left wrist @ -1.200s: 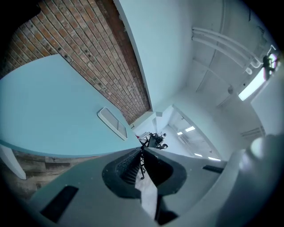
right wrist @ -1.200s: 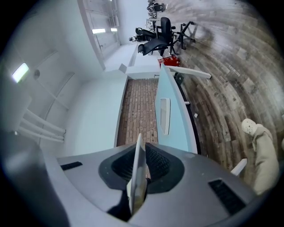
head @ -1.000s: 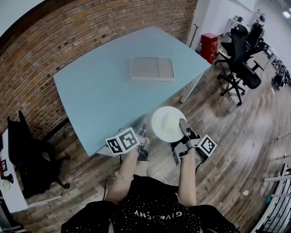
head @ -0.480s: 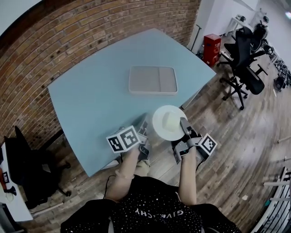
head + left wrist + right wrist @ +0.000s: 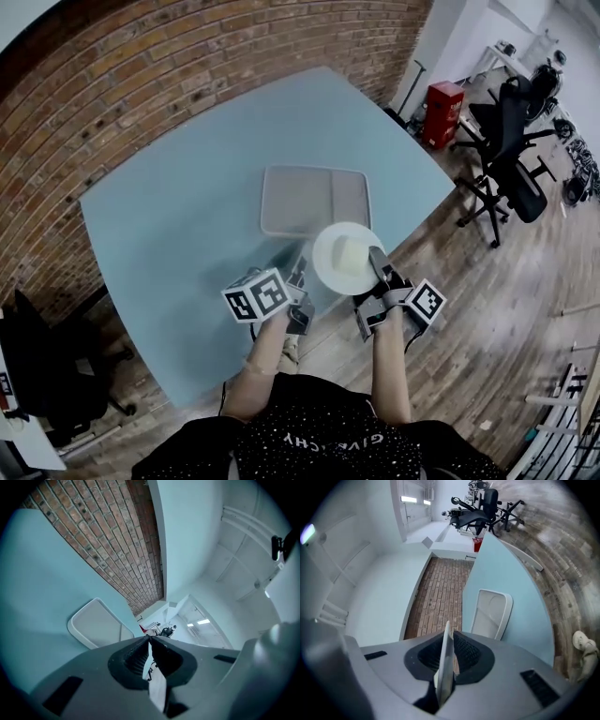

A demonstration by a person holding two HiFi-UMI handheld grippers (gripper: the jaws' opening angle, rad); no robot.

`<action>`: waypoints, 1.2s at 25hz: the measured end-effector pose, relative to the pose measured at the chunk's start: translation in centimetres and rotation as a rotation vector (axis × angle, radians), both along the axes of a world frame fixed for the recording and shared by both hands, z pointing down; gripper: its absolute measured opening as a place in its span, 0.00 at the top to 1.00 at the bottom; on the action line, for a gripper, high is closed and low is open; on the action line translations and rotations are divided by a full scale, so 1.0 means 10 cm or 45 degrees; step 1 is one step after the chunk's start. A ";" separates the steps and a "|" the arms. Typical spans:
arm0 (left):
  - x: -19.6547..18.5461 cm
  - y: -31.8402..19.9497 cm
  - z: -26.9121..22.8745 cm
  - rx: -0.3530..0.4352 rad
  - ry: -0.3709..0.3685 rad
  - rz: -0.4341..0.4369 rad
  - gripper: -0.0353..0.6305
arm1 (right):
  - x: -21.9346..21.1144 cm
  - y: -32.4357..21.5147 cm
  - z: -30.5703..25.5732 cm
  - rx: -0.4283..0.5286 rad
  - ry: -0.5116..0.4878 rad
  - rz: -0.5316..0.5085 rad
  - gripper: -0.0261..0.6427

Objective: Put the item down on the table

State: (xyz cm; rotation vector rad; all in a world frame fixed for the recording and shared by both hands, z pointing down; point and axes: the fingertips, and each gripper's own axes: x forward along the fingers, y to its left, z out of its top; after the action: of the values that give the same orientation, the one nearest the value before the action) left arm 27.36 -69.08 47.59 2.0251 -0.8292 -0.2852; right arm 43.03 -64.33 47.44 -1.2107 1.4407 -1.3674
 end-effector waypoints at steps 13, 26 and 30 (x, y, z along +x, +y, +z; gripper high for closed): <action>-0.27 -1.24 0.57 0.027 -0.096 -0.257 0.90 | 0.04 -1.91 0.76 -0.117 0.285 -0.264 0.90; -0.63 -1.42 0.69 -0.015 -0.149 -0.524 0.90 | -0.56 -2.65 1.34 -0.371 0.672 -0.470 0.89; -0.58 -1.38 0.64 0.000 -0.137 -0.500 0.90 | -0.39 -2.64 1.28 -0.442 1.002 -0.367 0.67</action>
State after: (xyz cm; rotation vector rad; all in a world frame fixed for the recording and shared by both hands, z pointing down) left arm 21.54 -82.91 54.02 1.8791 -1.2955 -0.3971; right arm 39.08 -90.74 60.19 -1.9721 2.0234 -1.4401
